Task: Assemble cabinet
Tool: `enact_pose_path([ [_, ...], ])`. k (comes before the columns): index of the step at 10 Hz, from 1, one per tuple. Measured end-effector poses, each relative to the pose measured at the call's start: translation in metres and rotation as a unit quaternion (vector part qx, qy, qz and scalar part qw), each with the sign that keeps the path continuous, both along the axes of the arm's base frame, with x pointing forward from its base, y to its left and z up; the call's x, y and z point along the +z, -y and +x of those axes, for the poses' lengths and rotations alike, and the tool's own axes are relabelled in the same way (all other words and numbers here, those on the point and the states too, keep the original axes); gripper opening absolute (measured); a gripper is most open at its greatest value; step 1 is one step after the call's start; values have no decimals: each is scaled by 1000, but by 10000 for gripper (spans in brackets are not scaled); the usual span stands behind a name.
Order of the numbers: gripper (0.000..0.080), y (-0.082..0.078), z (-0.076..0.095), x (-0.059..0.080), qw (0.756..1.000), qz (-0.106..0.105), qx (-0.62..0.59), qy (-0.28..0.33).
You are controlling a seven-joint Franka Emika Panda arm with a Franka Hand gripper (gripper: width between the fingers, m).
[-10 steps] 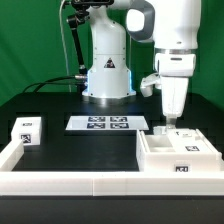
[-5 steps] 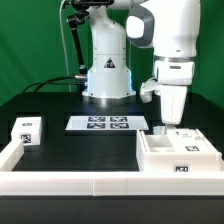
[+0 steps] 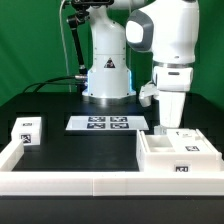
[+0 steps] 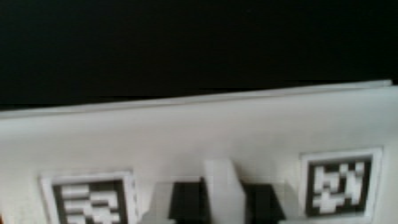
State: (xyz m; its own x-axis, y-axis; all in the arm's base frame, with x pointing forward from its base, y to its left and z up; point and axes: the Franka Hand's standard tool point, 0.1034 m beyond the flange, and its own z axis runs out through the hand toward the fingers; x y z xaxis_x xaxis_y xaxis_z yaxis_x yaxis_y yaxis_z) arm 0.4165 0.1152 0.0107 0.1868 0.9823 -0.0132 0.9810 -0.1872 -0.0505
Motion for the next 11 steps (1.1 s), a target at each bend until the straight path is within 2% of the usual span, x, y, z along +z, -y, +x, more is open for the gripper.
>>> enact_pose_path([
  [5, 68, 0, 0, 3, 1000, -2, 0, 0],
  [8, 69, 8, 8, 36, 1000, -23, 4, 6],
  [11, 69, 19, 18, 50, 999, -33, 8, 8],
])
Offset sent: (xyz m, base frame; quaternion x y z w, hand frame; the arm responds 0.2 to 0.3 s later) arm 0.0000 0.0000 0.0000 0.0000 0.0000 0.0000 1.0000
